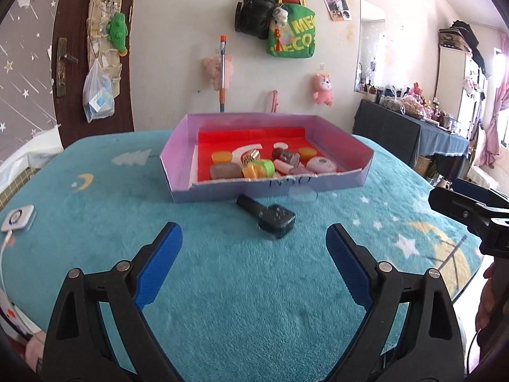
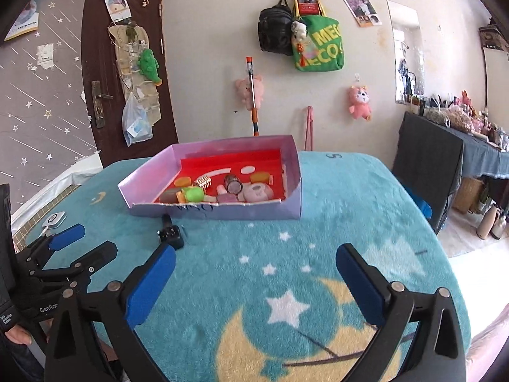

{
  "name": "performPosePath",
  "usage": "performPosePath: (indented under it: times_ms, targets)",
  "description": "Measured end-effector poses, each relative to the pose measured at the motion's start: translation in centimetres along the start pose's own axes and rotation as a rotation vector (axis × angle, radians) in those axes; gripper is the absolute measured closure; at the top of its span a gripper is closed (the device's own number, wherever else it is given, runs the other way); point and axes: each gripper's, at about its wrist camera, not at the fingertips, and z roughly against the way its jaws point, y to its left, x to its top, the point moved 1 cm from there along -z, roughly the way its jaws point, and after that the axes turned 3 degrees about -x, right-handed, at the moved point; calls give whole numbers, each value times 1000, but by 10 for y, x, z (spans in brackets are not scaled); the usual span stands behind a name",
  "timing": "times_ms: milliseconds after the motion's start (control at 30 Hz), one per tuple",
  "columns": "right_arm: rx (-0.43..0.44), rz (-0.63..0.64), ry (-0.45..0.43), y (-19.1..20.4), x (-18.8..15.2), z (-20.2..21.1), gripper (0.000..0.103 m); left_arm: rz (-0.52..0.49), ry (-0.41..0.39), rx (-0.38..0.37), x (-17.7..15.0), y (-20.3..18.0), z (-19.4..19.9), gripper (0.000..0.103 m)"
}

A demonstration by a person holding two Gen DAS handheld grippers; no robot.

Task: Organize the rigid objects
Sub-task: 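Withdraw both open tools from the box back over the blanket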

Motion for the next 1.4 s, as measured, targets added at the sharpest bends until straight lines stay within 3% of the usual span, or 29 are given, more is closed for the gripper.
performPosePath:
  times_ms: [500, 1400]
  targets:
    - [-34, -18, -15, 0, -38, -21, 0, 16, 27, -4, -41, 1, -14, 10]
    - [-32, -56, 31, -9, -41, -41, 0, 63, 65, -29, -38, 10, -26, 10]
